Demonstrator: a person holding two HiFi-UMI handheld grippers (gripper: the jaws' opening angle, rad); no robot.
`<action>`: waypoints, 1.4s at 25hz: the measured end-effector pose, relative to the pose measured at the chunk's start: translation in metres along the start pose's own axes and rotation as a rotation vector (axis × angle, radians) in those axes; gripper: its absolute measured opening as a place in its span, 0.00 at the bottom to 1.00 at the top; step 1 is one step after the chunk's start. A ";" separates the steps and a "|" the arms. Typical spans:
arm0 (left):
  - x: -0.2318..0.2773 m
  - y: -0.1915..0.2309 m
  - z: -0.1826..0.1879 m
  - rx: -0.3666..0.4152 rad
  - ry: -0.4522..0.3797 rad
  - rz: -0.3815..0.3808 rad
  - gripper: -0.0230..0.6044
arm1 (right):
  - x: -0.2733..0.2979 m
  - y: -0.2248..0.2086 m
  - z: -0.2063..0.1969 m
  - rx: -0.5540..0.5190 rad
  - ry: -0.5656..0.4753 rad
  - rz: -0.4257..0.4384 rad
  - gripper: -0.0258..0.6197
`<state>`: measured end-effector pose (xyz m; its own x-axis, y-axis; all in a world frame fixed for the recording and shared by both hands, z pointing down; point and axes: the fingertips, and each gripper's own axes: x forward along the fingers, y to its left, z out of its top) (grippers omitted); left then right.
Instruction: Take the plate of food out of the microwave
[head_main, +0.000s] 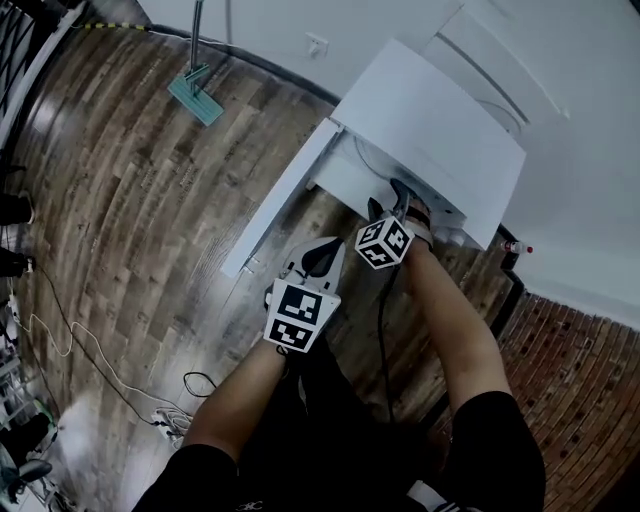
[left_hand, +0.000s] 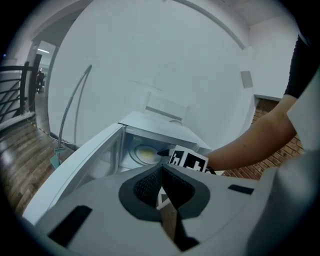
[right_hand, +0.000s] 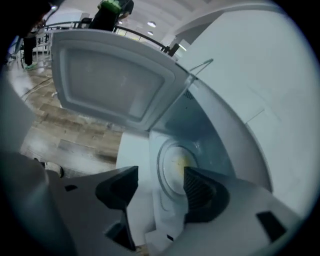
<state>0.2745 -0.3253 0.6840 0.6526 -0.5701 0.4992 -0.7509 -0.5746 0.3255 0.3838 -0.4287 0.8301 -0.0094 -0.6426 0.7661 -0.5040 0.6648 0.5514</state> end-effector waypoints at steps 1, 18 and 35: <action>0.003 0.004 -0.003 -0.001 0.003 0.004 0.02 | 0.011 -0.001 -0.003 -0.009 0.019 0.004 0.48; 0.003 0.042 -0.059 -0.095 0.064 0.051 0.02 | 0.113 -0.002 -0.028 0.048 0.110 0.107 0.51; 0.000 0.029 -0.063 -0.086 0.074 0.022 0.02 | 0.087 0.016 -0.028 -0.178 0.097 0.000 0.19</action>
<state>0.2462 -0.3050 0.7438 0.6290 -0.5349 0.5641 -0.7729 -0.5081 0.3800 0.3992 -0.4635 0.9149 0.0776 -0.6086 0.7897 -0.3429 0.7275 0.5943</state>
